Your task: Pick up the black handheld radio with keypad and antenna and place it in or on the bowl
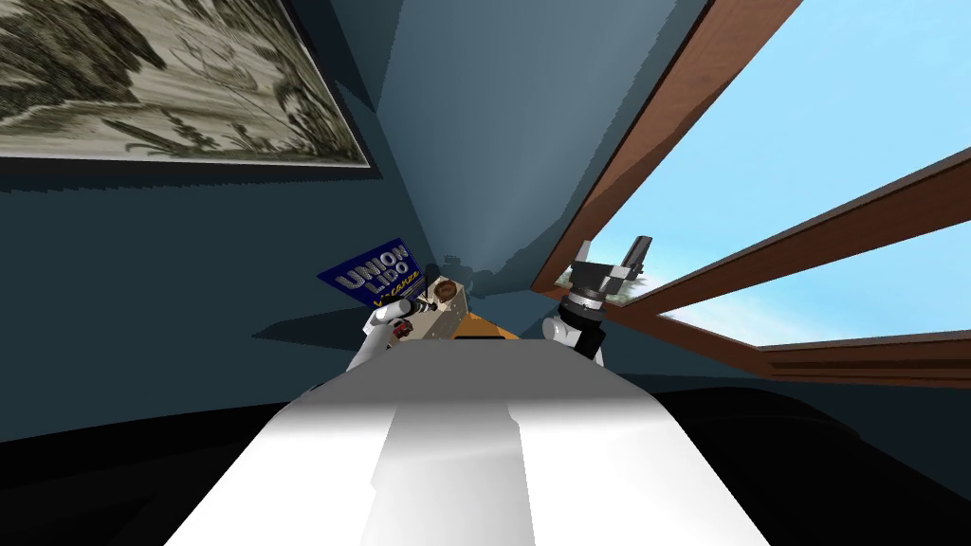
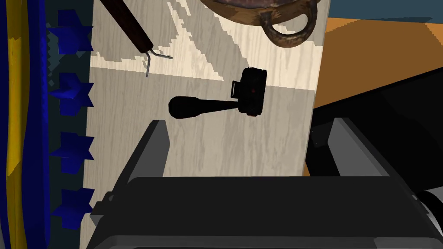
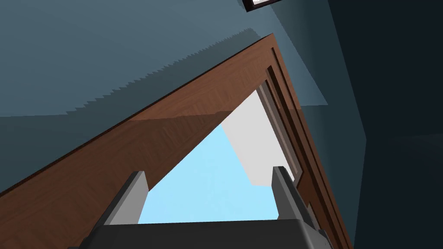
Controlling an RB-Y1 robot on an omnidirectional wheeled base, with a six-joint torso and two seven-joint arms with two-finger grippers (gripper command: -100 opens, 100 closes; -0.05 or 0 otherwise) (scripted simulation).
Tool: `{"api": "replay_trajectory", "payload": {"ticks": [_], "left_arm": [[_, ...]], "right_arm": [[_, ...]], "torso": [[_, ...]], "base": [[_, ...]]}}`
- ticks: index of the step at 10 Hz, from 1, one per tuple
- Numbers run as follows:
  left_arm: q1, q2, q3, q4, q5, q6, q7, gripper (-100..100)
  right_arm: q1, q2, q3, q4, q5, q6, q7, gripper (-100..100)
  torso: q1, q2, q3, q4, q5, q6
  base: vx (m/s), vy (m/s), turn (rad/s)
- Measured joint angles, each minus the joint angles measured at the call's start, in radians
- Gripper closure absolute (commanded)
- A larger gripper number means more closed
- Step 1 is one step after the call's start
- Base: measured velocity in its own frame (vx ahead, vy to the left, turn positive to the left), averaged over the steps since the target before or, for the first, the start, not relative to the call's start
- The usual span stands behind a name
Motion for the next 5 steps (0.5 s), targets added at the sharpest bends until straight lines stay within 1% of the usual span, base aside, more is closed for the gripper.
{"api": "replay_trajectory", "payload": {"ticks": [2, 4, 5], "left_arm": [[-0.026, 0.003, 0.011, 0.038, 0.004, 0.040, 0.030, -100], [-0.045, 0.007, 0.021, 0.061, 0.008, 0.076, 0.056, -100], [-0.046, 0.007, 0.021, 0.062, 0.008, 0.081, 0.059, 0]], "right_arm": [[0.000, 0.000, 0.000, 0.000, 0.000, 0.000, 0.000, 0], [0.000, 0.000, 0.000, 0.000, 0.000, 0.000, 0.000, 0], [0.000, 0.000, 0.000, 0.000, 0.000, 0.000, 0.000, 0]], "torso": [[-0.001, 0.002, 0.001, 0.000, 0.000, 0.000], [0.000, 0.003, 0.002, 0.001, 0.000, 0.000], [0.001, 0.004, 0.002, 0.001, 0.000, 0.000]], "base": [[0.054, -0.024, 0.047], [0.035, -0.009, 0.023], [0.000, 0.000, 0.000]]}}
